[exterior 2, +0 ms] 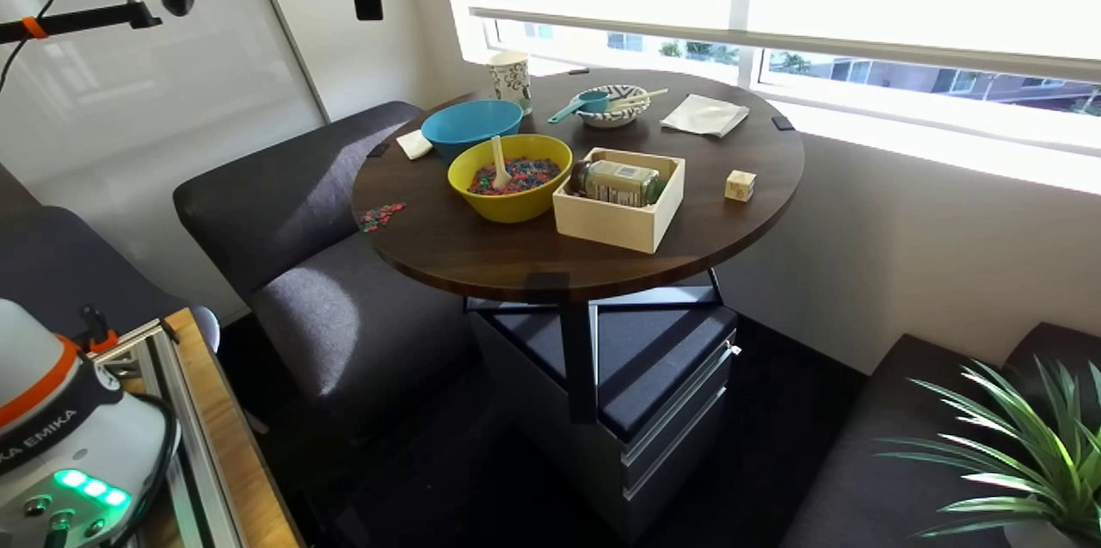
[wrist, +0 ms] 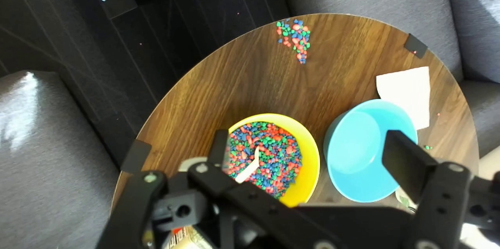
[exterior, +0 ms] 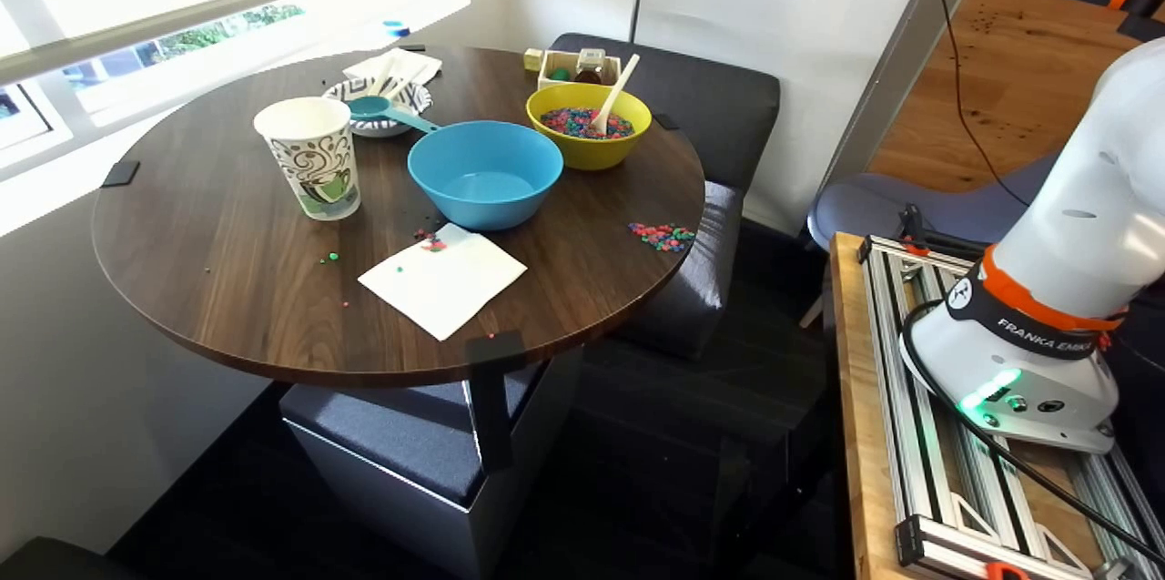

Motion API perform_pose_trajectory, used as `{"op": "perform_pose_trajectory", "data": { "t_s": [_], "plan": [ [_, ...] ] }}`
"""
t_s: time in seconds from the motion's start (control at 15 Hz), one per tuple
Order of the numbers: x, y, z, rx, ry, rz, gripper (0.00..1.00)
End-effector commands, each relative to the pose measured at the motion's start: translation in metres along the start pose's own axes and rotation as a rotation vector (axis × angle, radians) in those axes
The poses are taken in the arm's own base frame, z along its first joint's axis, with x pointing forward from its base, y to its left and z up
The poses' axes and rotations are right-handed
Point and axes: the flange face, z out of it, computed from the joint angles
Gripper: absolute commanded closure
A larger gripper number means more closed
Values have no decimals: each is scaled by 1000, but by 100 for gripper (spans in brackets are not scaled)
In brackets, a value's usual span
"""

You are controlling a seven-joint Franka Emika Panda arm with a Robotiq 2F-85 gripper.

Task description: Take a spoonful of the contents of the yellow bowl and put them in the cup

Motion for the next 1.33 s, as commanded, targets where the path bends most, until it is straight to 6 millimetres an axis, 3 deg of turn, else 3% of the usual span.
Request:
{"op": "perform_pose_trajectory", "data": {
  "t_s": [0.0, 0.47, 0.67, 0.8, 1.27],
  "plan": [
    [2, 4, 2, -6, -3, 11, 0],
    [10, 33, 36, 123, -30, -24, 0],
    [9, 45, 52, 194, -35, 47, 0],
    [12, 43, 46, 157, -45, 35, 0],
    [11, 45, 50, 170, -48, 45, 0]
  ]
}}
